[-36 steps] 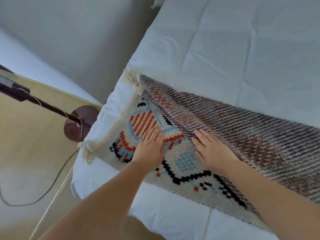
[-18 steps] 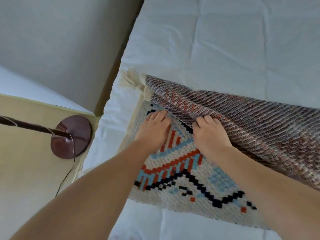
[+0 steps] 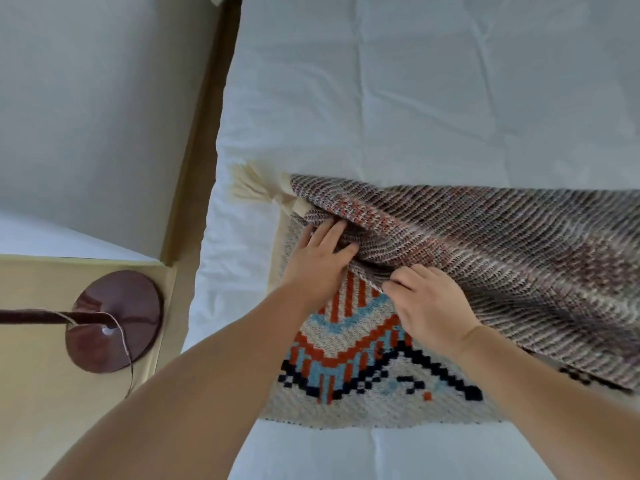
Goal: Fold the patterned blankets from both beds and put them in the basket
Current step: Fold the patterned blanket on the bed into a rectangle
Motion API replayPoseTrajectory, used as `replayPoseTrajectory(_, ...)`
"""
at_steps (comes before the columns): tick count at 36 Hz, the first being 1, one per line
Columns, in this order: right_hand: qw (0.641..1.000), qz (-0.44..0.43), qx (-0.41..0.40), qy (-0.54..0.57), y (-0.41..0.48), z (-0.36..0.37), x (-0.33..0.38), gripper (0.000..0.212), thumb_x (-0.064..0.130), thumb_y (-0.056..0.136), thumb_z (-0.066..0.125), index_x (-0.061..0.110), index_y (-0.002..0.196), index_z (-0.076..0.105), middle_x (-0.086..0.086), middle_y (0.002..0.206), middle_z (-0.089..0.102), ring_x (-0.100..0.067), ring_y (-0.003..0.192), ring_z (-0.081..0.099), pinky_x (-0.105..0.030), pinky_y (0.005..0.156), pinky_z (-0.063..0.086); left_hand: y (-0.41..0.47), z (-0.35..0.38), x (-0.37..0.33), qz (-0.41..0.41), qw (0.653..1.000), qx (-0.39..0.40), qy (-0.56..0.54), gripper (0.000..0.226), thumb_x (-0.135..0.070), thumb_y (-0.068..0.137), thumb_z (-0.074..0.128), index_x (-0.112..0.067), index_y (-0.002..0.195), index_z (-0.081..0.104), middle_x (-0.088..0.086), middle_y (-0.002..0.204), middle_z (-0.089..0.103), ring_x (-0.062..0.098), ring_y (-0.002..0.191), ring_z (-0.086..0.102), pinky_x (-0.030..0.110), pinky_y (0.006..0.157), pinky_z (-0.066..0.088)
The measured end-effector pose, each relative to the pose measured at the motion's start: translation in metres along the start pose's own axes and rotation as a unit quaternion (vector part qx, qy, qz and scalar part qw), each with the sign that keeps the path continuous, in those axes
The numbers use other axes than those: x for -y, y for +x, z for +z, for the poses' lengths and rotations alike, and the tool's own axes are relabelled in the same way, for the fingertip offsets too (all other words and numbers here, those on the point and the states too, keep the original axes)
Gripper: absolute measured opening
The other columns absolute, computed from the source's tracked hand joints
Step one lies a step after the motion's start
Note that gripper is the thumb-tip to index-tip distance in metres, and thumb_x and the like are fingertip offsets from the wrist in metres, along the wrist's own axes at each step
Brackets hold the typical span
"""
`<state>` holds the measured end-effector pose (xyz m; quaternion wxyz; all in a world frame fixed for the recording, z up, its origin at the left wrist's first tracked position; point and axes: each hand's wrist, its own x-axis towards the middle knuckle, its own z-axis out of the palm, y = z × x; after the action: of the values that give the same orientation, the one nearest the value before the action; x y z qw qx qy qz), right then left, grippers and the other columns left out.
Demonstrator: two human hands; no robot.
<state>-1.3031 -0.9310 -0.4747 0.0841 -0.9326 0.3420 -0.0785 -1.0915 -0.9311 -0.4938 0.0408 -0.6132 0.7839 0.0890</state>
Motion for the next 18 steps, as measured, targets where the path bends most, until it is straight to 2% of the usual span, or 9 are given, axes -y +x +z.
replayPoseTrajectory(2, 1.0, -0.005, -0.006, 0.011, -0.003, -0.002, 0.002, 0.018, 0.006, 0.074, 0.074, 0.01, 0.091, 0.073, -0.003, 0.084, 0.066, -0.021, 0.068, 0.061, -0.032, 0.059, 0.052, -0.003, -0.002, 0.003, 0.012, 1.0, -0.007, -0.003, 0.045, -0.025, 0.097, 0.043, -0.029, 0.142, 0.039, 0.01, 0.158, 0.016, 0.029, 0.146, 0.009, 0.045, 0.119, 0.002)
replayPoseTrajectory(4, 0.999, 0.001, -0.017, 0.027, -0.007, -0.003, 0.003, 0.017, 0.002, 0.075, 0.074, 0.007, 0.091, 0.072, -0.005, 0.084, 0.065, -0.022, 0.068, 0.061, -0.032, 0.056, 0.052, -0.011, -0.004, 0.006, 0.032, 0.998, -0.046, -0.013, 0.042, -0.018, 0.09, 0.055, -0.025, 0.131, 0.054, 0.014, 0.148, 0.037, 0.034, 0.137, 0.031, 0.048, 0.117, 0.016)
replayPoseTrajectory(5, 0.999, 0.005, -0.024, 0.034, -0.009, -0.004, 0.003, 0.018, 0.0, 0.074, 0.074, 0.006, 0.091, 0.071, -0.006, 0.083, 0.064, -0.023, 0.068, 0.061, -0.032, 0.054, 0.052, -0.015, -0.003, 0.009, 0.046, 0.995, -0.086, -0.021, 0.039, -0.014, 0.084, 0.061, -0.021, 0.123, 0.061, 0.016, 0.136, 0.05, 0.036, 0.125, 0.045, 0.05, 0.112, 0.029)
replayPoseTrajectory(7, 0.999, 0.012, -0.031, 0.041, -0.013, -0.006, 0.008, 0.022, -0.003, 0.072, 0.075, 0.003, 0.093, 0.07, -0.007, 0.083, 0.064, -0.023, 0.067, 0.062, -0.029, 0.049, 0.05, -0.028, 0.001, 0.013, 0.063, 0.986, -0.148, -0.039, 0.028, -0.014, 0.081, 0.061, -0.015, 0.108, 0.068, 0.011, 0.111, 0.063, 0.032, 0.1, 0.057, 0.047, 0.095, 0.046)
replayPoseTrajectory(10, 0.998, 0.006, -0.025, 0.056, -0.02, -0.008, 0.015, 0.028, -0.007, 0.068, 0.076, 0.003, 0.094, 0.069, -0.006, 0.083, 0.062, -0.02, 0.064, 0.06, -0.025, 0.042, 0.047, -0.049, -0.001, 0.012, 0.049, 0.991, -0.111, -0.063, 0.027, -0.026, 0.088, 0.045, -0.016, 0.102, 0.066, 0.002, 0.093, 0.068, 0.025, 0.08, 0.063, 0.038, 0.076, 0.049)
replayPoseTrajectory(12, 0.998, -0.007, -0.006, 0.059, -0.028, -0.009, 0.017, 0.034, -0.008, 0.065, 0.078, 0.005, 0.094, 0.068, -0.004, 0.084, 0.061, -0.018, 0.063, 0.059, -0.022, 0.042, 0.044, -0.062, 0.001, 0.01, 0.031, 0.998, -0.039, -0.046, 0.029, -0.028, 0.087, 0.049, -0.017, 0.111, 0.062, 0.0, 0.095, 0.067, 0.025, 0.085, 0.063, 0.039, 0.078, 0.047)
replayPoseTrajectory(14, 0.998, -0.021, 0.014, 0.057, -0.036, -0.009, 0.018, 0.041, -0.009, 0.06, 0.081, 0.007, 0.095, 0.068, -0.002, 0.084, 0.061, -0.016, 0.063, 0.059, -0.02, 0.042, 0.043, -0.074, 0.006, 0.008, 0.007, 1.0, 0.002, -0.016, 0.037, -0.023, 0.081, 0.064, -0.018, 0.117, 0.061, 0.001, 0.101, 0.065, 0.026, 0.094, 0.06, 0.039, 0.085, 0.045)
replayPoseTrajectory(16, 0.997, -0.032, 0.029, 0.061, -0.046, -0.011, 0.019, 0.045, -0.01, 0.056, 0.082, 0.008, 0.096, 0.069, -0.002, 0.085, 0.063, -0.016, 0.063, 0.06, -0.02, 0.043, 0.046, -0.084, 0.009, 0.006, -0.014, 1.0, -0.005, -0.008, 0.032, -0.015, 0.075, 0.07, -0.016, 0.107, 0.068, 0.002, 0.097, 0.064, 0.027, 0.094, 0.059, 0.039, 0.085, 0.043)
replayPoseTrajectory(18, 0.996, -0.035, 0.044, 0.063, -0.055, -0.012, 0.021, 0.048, -0.008, 0.055, 0.083, 0.009, 0.098, 0.069, 0.0, 0.085, 0.063, -0.014, 0.064, 0.061, -0.018, 0.047, 0.046, -0.09, 0.013, 0.005, -0.033, 0.999, -0.034, -0.005, 0.024, -0.013, 0.074, 0.07, -0.014, 0.097, 0.07, 0.004, 0.101, 0.064, 0.027, 0.1, 0.057, 0.039, 0.095, 0.038)
